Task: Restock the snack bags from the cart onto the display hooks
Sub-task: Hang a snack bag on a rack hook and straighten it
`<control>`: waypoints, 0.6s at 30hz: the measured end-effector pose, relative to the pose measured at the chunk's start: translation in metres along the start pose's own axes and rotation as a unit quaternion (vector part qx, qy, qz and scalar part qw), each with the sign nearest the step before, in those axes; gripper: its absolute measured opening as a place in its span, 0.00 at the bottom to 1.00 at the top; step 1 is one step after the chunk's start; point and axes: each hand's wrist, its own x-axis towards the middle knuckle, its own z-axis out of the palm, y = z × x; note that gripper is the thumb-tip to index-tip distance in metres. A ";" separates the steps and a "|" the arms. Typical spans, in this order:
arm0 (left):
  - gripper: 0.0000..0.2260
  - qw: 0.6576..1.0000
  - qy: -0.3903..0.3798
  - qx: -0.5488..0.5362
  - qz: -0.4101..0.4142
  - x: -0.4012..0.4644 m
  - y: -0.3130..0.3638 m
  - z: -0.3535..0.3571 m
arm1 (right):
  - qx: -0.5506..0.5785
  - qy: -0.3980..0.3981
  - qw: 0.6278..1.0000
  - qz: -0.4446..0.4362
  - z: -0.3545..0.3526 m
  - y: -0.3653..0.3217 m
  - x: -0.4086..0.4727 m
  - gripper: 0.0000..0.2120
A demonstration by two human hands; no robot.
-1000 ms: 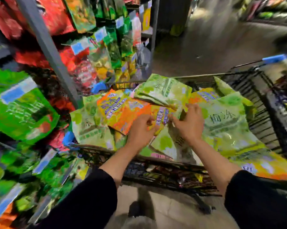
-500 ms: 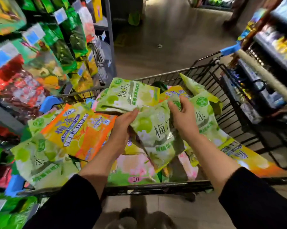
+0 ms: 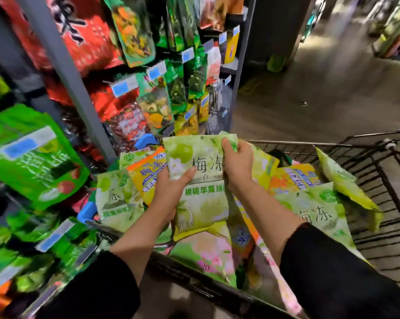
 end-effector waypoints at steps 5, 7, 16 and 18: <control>0.28 0.991 0.134 -0.003 0.027 0.005 0.003 -0.079 | -0.068 -0.154 0.986 -0.008 0.053 0.007 -0.008 0.20; 0.34 0.984 0.174 0.011 0.033 0.005 0.003 -0.107 | -0.123 -0.207 0.970 -0.036 0.074 0.013 -0.006 0.12; 0.13 0.973 0.215 0.084 0.026 0.027 -0.018 -0.167 | -0.384 -0.384 0.833 -0.105 0.162 0.030 0.021 0.19; 0.07 0.972 0.209 0.101 0.024 0.034 -0.025 -0.170 | -0.414 -0.400 0.812 -0.094 0.174 0.035 0.025 0.20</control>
